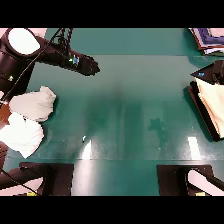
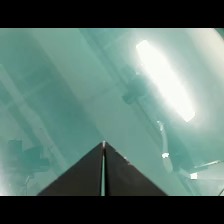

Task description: Fold the shirts.

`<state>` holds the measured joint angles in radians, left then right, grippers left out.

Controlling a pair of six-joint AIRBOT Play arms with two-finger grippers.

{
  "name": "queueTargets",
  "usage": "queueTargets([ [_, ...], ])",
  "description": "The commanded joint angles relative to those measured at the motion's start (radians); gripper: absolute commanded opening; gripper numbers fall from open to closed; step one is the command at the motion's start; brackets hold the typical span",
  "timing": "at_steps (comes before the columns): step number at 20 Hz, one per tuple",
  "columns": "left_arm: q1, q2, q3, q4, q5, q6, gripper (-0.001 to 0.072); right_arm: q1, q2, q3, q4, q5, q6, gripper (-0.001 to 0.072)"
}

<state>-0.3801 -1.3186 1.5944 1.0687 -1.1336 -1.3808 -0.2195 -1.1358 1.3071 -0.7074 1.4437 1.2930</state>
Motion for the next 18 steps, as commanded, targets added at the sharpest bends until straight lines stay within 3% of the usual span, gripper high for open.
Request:
queueTargets([
  [1,0.0,0.0,0.0,0.0,0.0,0.0,0.0033,0.001,0.0,0.0,0.0,0.0,0.0,0.0016],
  [12,0.0,0.0,0.0,0.0,0.0,0.0,0.0033,0.001,0.0,0.0,0.0,0.0,0.0,0.0016],
  [14,0.0,0.0,0.0,0.0,0.049,0.008,0.0033,0.001,0.0,0.0,0.0,-0.001,0.0,0.0016],
  [16,0.03,0.005,0.01,0.07,0.053,0.026,0.0033,0.001,0.0,0.0,0.0,-0.001,0.0,0.0016],
  [18,0.122,0.021,0.013,0.195,-0.056,-0.003,0.0033,0.001,0.0,0.0,0.001,0.0,0.0,0.0017],
])
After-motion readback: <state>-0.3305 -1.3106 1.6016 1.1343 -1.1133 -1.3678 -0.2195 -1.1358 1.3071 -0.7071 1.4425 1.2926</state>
